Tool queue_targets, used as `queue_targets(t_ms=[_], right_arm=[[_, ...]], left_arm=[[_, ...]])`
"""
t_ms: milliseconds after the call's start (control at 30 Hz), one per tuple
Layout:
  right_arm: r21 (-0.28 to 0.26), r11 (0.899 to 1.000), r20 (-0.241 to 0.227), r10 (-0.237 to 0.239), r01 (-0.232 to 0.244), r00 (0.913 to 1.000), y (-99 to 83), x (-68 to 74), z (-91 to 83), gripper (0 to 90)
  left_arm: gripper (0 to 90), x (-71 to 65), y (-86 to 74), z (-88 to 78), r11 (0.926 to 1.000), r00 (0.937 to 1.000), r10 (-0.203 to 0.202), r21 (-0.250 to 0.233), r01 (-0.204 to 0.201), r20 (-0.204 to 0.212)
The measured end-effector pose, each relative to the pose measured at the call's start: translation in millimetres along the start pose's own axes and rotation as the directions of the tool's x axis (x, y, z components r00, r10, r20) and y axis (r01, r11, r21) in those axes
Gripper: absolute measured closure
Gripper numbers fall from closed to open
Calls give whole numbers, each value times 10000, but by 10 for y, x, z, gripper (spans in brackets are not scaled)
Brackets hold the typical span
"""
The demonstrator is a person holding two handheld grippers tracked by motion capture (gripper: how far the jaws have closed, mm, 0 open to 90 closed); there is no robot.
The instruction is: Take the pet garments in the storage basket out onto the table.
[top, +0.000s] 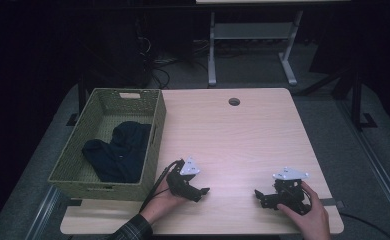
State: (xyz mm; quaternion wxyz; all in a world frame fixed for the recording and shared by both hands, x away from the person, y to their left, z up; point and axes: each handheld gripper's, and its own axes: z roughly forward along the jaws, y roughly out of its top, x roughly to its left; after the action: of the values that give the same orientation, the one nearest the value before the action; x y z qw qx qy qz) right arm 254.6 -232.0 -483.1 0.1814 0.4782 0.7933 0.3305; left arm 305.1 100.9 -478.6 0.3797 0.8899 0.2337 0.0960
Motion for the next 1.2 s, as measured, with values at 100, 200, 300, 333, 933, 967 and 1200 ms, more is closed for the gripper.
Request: queue_targets(t_ms=[100, 200, 300, 333, 933, 967, 1200], right_arm=[[-9, 10000, -5, -2, 2, 10000, -6, 5, -4, 0], [-5, 10000, -25, -18, 18, 10000, -7, 3, -5, 0], [-6, 10000, -47, -32, 32, 10000, -7, 1, -6, 0], [-6, 10000, -47, -32, 32, 10000, -7, 1, -6, 0], [-3, 10000, -77, -63, 63, 10000, -8, -3, -8, 0], [-1, 10000, -79, -63, 63, 9999, -8, -3, -8, 0], [0, 10000, -87, -71, 71, 9999, -9, -4, -8, 0]], left_arm=[[127, 0, 0, 0, 10000, 10000, -7, -6, 7, 2], [128, 0, 0, 0, 10000, 10000, -9, -5, 9, 1], [128, 0, 0, -1, 10000, 10000, -44, -7, 44, -14], [131, 0, 0, -1, 10000, 10000, -44, -7, 44, -14], [136, 61, 22, -74, 9985, 9985, -530, 105, 531, -158], [136, 64, 23, -79, 9985, 9984, -543, 95, 545, -162], [137, 86, 30, -129, 9984, 9980, -573, -16, 573, -251]])
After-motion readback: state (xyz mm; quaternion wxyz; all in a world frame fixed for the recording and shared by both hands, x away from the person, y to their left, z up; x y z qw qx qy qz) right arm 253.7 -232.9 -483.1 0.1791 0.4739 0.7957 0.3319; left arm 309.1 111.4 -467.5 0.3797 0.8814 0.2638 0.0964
